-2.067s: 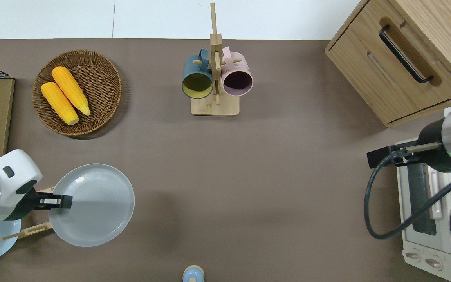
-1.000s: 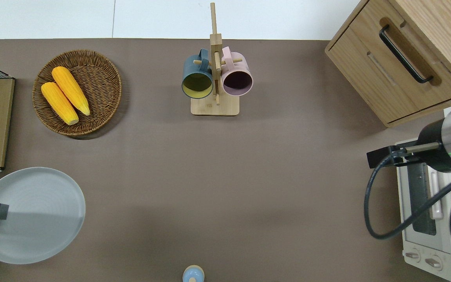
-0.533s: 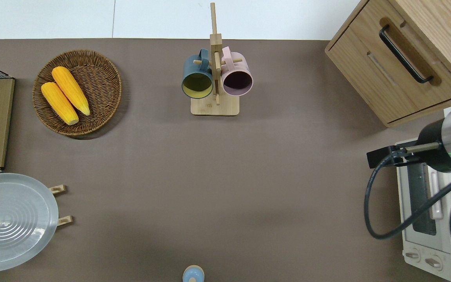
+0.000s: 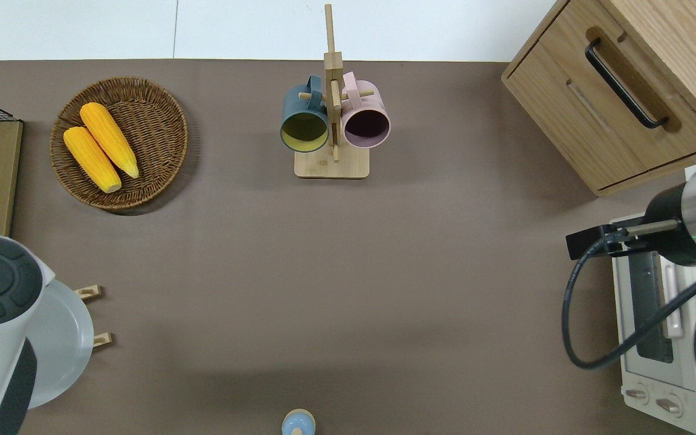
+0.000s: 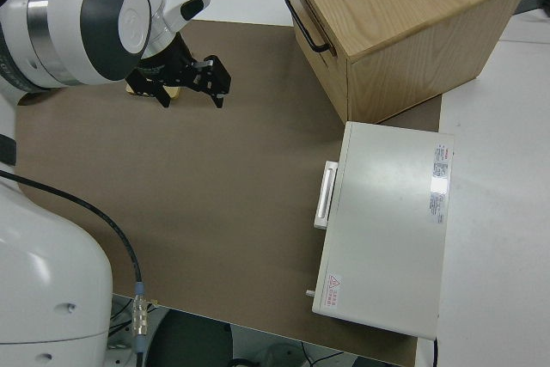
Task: Pick gray plate from table and place it on lower plate rack with left arm
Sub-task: 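Lower the gray plate into the lower slot of the rack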
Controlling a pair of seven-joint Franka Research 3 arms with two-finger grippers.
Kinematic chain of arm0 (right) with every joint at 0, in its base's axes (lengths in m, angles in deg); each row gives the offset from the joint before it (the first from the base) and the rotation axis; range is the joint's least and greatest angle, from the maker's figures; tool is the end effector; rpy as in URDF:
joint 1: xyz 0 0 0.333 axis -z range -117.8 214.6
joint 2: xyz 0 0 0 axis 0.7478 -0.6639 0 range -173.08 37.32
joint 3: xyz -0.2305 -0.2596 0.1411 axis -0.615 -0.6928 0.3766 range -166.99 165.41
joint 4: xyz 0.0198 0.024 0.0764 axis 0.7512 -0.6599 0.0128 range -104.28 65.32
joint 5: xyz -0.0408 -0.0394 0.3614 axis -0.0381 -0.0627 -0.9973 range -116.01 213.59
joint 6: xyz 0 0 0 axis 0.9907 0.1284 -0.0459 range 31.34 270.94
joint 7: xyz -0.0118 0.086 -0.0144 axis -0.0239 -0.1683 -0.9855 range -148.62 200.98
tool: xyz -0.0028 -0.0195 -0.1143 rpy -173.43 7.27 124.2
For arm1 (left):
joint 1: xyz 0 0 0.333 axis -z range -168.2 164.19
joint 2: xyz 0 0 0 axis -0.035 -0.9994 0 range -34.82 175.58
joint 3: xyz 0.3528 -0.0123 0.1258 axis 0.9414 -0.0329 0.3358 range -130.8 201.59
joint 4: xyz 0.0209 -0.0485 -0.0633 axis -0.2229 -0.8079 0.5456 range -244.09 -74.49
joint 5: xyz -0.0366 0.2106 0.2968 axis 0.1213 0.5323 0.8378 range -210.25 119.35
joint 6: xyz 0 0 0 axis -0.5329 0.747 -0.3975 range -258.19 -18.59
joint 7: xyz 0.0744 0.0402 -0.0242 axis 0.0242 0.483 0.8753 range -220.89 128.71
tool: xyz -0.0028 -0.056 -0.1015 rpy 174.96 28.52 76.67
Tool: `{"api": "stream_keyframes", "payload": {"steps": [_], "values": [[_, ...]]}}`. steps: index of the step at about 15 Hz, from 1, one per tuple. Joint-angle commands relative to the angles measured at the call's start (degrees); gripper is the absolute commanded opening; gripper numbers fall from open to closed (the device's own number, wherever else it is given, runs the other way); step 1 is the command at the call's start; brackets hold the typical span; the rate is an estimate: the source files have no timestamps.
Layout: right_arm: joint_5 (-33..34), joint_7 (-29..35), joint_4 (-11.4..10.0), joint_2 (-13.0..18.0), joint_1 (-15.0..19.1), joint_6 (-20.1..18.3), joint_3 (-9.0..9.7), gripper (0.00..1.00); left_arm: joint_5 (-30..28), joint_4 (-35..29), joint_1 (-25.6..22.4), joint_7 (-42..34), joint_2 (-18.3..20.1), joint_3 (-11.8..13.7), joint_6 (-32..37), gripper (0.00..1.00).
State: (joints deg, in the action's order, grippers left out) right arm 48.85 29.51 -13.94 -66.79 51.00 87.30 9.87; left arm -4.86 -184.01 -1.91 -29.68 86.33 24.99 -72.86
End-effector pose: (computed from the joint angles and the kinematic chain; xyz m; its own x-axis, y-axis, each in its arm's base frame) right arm 0.4982 0.0718 0.7016 0.9945 0.0818 -0.0647 0.0825 -0.9966 0.0083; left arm 0.3958 0.0008 0.6270 0.9806 0.1649 -0.1059 0.0341 -0.6756 -0.7365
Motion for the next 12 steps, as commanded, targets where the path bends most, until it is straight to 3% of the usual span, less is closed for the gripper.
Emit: {"api": "stream_keyframes", "payload": {"steps": [1, 12], "values": [[-0.59, 0.01, 0.35, 0.14, 0.56, -0.83, 0.33, 0.987, 5.10, -4.70, 0.78, 5.46, 0.66, 0.30, -0.51, 0.00], [-0.59, 0.01, 0.35, 0.14, 0.56, -0.83, 0.33, 0.987, 16.01, -16.31, 0.87, 21.45, -1.09, -0.58, -2.01, 0.00]]}}
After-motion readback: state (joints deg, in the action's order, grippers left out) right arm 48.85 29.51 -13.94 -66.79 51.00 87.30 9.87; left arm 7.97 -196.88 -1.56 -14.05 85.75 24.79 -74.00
